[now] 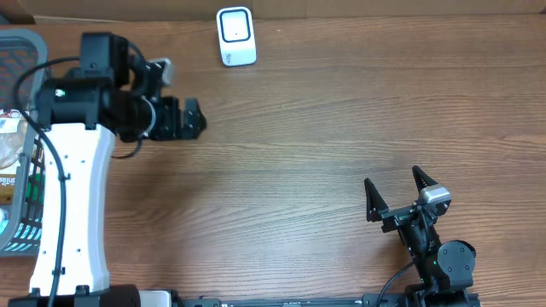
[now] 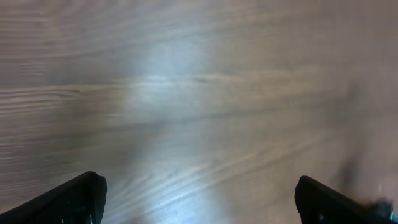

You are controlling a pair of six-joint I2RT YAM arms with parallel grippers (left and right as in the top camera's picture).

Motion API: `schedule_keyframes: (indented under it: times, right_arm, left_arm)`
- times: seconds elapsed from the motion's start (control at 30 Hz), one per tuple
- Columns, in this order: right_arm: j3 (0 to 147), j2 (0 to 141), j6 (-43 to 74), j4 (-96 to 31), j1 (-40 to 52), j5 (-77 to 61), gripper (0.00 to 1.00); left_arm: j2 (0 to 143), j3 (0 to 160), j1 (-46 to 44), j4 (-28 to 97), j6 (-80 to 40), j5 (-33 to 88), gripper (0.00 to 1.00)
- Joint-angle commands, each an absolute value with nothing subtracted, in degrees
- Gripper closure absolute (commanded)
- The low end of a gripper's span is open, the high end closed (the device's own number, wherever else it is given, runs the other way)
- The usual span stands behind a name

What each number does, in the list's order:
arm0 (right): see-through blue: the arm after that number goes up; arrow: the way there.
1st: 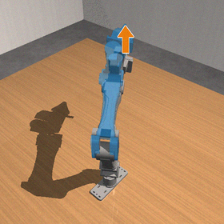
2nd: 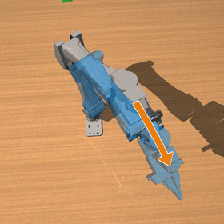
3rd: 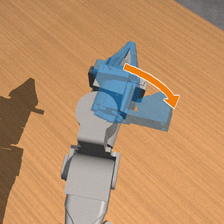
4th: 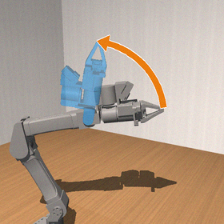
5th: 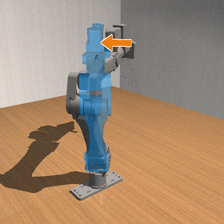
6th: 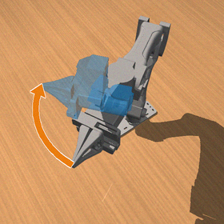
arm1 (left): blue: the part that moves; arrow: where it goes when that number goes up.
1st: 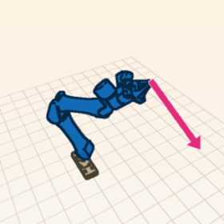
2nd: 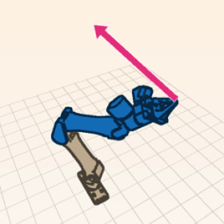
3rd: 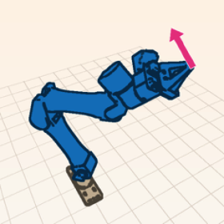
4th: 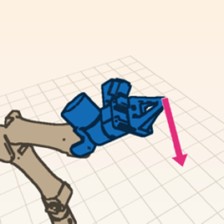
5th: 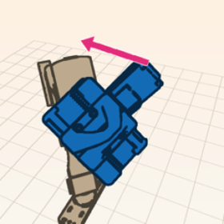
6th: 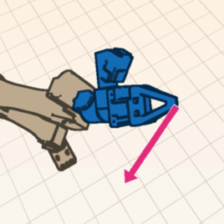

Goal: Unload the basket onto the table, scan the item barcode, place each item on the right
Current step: 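Raise the left arm and move the left gripper over the basket, then grasp the green-capped jar in the basket with the left gripper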

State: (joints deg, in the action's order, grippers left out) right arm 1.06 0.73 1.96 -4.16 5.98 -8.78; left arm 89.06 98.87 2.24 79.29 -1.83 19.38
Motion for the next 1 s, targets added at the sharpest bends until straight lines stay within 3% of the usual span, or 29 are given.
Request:
schedule_keyframes:
  times: [0.0,0.2,0.57,0.97]
  right_arm:
    - [0.45,0.16,2.39,-3.97,5.72,-9.06,0.0]
    - [0.45,0.16,2.39,-3.97,5.72,-9.06,0.0]
    - [0.45,0.16,2.39,-3.97,5.72,-9.06,0.0]
    - [0.45,0.16,2.39,-3.97,5.72,-9.06,0.0]
  left_arm:
    - [88.53,105.75,7.11,79.09,-5.63,17.89,0.01]
    - [88.53,113.51,19.92,78.56,-13.34,13.93,0.0]
    - [92.25,114.1,44.6,76.75,-22.11,13.98,0.0]
    - [104.31,112.84,49.54,81.17,-22.31,8.01,0.03]
